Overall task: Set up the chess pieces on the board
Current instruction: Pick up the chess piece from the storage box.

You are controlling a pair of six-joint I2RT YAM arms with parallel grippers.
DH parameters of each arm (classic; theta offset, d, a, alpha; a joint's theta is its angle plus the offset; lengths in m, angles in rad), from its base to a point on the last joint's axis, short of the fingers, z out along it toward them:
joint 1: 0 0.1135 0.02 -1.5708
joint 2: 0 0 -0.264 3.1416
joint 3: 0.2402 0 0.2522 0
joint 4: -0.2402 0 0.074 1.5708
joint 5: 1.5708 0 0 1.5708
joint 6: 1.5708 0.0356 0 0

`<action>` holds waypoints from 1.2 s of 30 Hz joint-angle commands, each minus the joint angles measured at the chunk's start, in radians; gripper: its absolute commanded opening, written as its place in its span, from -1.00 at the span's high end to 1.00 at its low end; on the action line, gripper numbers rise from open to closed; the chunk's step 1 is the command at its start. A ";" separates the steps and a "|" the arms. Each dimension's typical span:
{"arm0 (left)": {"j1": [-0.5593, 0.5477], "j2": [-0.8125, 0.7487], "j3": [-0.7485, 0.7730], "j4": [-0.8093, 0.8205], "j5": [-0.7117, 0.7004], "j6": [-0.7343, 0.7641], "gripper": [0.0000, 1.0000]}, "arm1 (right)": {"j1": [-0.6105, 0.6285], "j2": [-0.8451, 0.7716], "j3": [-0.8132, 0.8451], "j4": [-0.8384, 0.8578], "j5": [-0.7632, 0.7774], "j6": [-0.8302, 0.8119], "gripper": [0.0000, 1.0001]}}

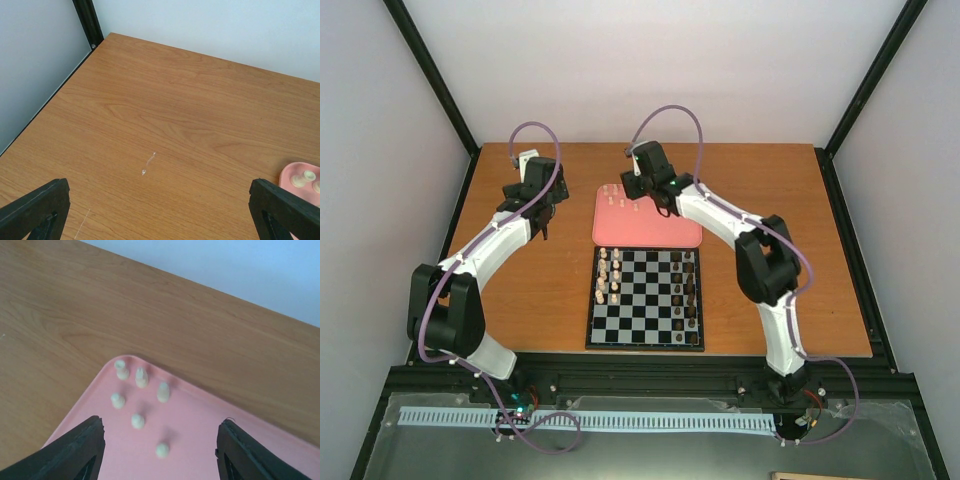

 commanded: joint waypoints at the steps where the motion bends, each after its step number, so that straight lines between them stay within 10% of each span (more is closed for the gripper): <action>1: -0.005 -0.013 0.034 -0.005 -0.017 0.013 -0.99 | -0.035 0.167 0.212 -0.061 -0.081 -0.053 -0.22; 10: -0.007 0.013 0.045 -0.005 -0.024 0.016 -1.00 | -0.076 0.453 0.600 -0.210 -0.154 -0.058 -0.07; 36: -0.015 0.025 0.051 -0.006 -0.036 0.020 -1.00 | -0.080 0.602 0.672 -0.217 -0.187 -0.049 0.11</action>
